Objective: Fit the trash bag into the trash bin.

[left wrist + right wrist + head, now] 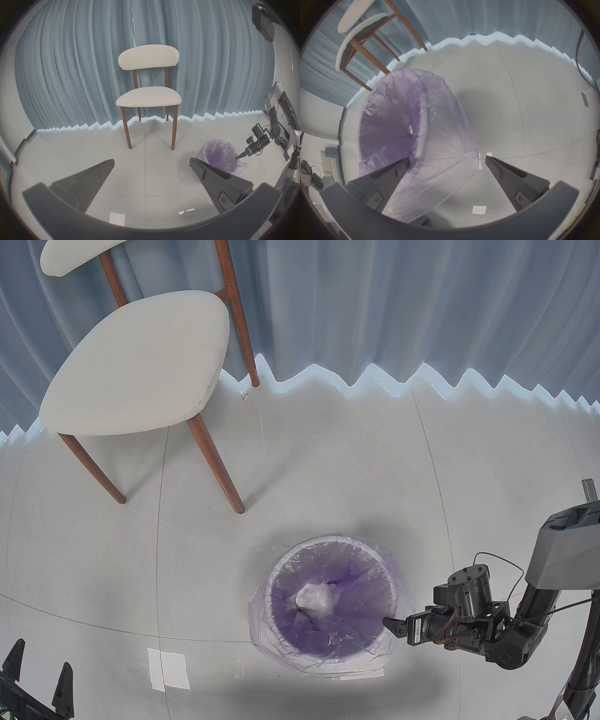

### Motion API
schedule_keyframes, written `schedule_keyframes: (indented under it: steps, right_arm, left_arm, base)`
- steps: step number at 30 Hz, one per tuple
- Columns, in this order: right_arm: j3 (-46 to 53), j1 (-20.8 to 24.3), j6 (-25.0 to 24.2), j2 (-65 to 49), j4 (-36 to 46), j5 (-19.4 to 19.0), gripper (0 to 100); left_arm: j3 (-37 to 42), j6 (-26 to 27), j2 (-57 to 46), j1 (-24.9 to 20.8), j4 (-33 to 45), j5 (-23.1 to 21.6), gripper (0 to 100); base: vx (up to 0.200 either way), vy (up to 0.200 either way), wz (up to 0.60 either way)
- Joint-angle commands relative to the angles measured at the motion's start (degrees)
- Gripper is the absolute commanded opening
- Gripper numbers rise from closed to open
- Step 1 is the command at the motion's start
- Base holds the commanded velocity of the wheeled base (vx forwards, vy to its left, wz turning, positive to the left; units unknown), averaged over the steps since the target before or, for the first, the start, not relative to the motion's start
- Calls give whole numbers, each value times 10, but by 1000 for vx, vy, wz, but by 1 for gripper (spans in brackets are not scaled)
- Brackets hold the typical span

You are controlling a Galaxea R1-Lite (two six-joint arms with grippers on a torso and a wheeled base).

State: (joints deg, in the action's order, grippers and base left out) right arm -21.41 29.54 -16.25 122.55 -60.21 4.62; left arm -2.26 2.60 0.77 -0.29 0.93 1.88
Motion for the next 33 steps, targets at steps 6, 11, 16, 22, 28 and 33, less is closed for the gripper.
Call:
schedule_keyframes:
  steps: [6, 11, 16, 22, 28, 33]
  right_arm:
    - [142, -172, 84, -1033, 560, 35, 100]
    - [200, -262, 145, -1176, 562, -70, 100]
    - [214, -297, 184, -1226, 577, -79, 100]
    - [214, -297, 141, -1225, 600, -21, 100]
    - [214, -296, 177, -1225, 600, -51, 100]
    - [214, -297, 164, -1217, 601, -45, 100]
  left_arm:
    - [14, 21, -8, 3, -6, 4, 100]
    - [14, 22, -8, 2, -7, 2, 100]
    - [14, 15, -8, 2, -9, 1, 100]
    - [14, 11, -8, 2, -10, 5, 100]
    - [14, 10, -8, 2, -10, 5, 100]
    - [14, 11, -8, 2, -10, 5, 100]
  base:
    - [0, 0, 0]
    - [0, 0, 0]
    - [0, 0, 0]
    - [0, 0, 0]
    - [0, 0, 0]
    - [0, 0, 0]
